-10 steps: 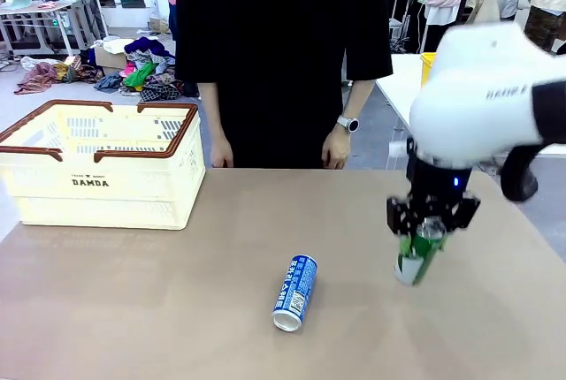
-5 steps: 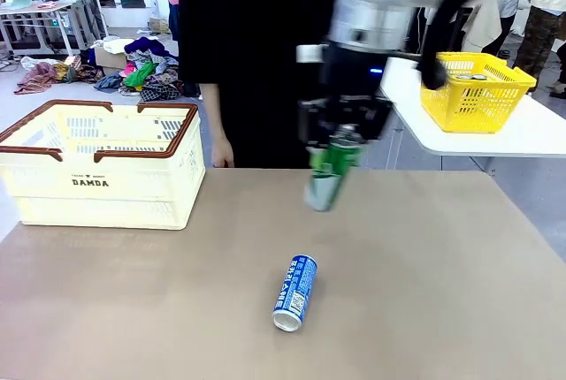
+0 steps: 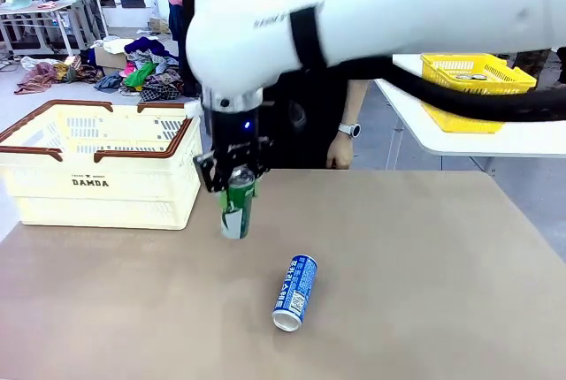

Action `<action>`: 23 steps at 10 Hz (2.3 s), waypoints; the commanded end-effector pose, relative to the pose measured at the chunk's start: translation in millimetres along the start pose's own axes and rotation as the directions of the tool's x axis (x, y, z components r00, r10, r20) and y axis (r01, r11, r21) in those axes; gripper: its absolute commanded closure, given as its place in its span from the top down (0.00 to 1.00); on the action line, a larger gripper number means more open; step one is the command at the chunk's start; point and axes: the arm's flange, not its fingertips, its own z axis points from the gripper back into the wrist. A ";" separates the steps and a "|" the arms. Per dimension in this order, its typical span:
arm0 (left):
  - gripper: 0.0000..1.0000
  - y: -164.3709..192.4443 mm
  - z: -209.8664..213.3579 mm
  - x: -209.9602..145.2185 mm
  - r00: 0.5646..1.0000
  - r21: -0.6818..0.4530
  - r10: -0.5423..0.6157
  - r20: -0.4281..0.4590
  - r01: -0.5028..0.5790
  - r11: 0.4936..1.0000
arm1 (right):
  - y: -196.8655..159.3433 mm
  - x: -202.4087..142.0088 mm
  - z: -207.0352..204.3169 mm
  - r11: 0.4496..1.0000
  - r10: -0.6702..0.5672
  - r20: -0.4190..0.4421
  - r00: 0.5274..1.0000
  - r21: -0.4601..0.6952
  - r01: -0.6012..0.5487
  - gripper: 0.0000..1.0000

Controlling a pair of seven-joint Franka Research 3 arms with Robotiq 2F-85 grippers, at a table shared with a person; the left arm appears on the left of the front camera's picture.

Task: Place the drinks into the Shopping basket.
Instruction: Pick up one drink and place it into the Shopping basket.

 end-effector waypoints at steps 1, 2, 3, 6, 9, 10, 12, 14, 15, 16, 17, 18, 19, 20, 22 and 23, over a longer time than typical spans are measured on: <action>1.00 -2.5 2.8 -1.4 1.000 -0.002 0.007 -0.012 -0.007 1.000 | 3.3 32.0 -18.4 0.998 -0.028 -0.098 0.995 -0.052 0.023 0.00; 1.00 -2.5 2.8 -1.4 1.000 -0.002 0.007 -0.012 -0.007 1.000 | 5.9 38.0 -35.5 0.998 -0.027 -0.105 0.994 -0.060 0.020 0.00; 1.00 -2.5 2.8 -1.4 1.000 -0.002 0.007 -0.012 -0.007 1.000 | 6.3 39.4 -46.1 0.997 -0.041 -0.118 0.992 -0.073 0.032 0.00; 1.00 -2.5 2.8 -1.4 1.000 -0.002 0.007 -0.012 -0.007 1.000 | -0.6 37.9 -67.7 0.995 -0.069 -0.113 0.991 -0.079 0.060 0.00; 1.00 -2.5 2.8 -1.4 1.000 -0.002 0.007 -0.012 -0.007 1.000 | -1.2 34.6 -73.3 0.994 -0.068 -0.103 0.992 -0.088 0.059 0.29; 1.00 -2.5 2.8 -1.4 1.000 -0.002 0.007 -0.012 -0.007 1.000 | -2.0 33.8 -72.9 0.994 -0.074 -0.107 0.992 -0.089 0.064 0.84; 1.00 -2.5 2.8 -1.4 1.000 -0.002 0.007 -0.012 -0.007 1.000 | -3.7 32.2 -70.5 0.993 -0.082 -0.102 0.991 -0.088 0.073 1.00; 1.00 -2.5 2.8 -1.4 1.000 -0.002 0.007 -0.012 -0.007 1.000 | -9.1 24.4 -52.5 0.994 -0.095 -0.101 0.990 -0.062 0.089 1.00; 1.00 -2.5 2.8 -1.4 1.000 -0.002 0.007 -0.012 -0.007 1.000 | -15.3 13.8 -25.8 0.996 -0.088 -0.075 0.993 -0.016 0.087 1.00; 1.00 -2.5 2.8 -1.4 1.000 -0.002 0.007 -0.012 -0.007 1.000 | -25.6 -5.7 19.2 0.992 -0.124 -0.039 0.992 0.025 0.125 1.00; 1.00 -2.5 2.8 -1.4 1.000 -0.002 0.007 -0.012 -0.007 1.000 | -39.0 -33.6 65.7 0.984 -0.150 0.004 0.989 0.096 0.149 1.00; 1.00 -2.5 2.8 -1.4 1.000 -0.002 0.007 -0.012 -0.007 1.000 | -60.5 -68.3 107.5 0.969 -0.195 0.036 0.980 0.164 0.186 1.00; 1.00 -2.5 2.8 -1.4 1.000 -0.002 0.007 -0.012 -0.007 1.000 | -93.5 -105.9 137.1 0.941 -0.257 0.015 0.966 0.230 0.247 1.00; 1.00 -2.5 2.8 -1.4 1.000 -0.002 0.007 -0.012 -0.007 1.000 | -146.4 -154.4 152.9 0.890 -0.334 0.008 0.942 0.333 0.312 1.00; 1.00 -2.5 2.8 -1.4 1.000 -0.002 0.007 -0.012 -0.007 1.000 | -253.8 -240.0 142.4 0.740 -0.433 -0.048 0.900 0.552 0.385 1.00; 1.00 -2.5 2.8 -1.4 1.000 -0.002 0.007 -0.012 -0.007 1.000 | -306.0 -285.7 130.6 0.653 -0.479 -0.075 0.875 0.636 0.412 1.00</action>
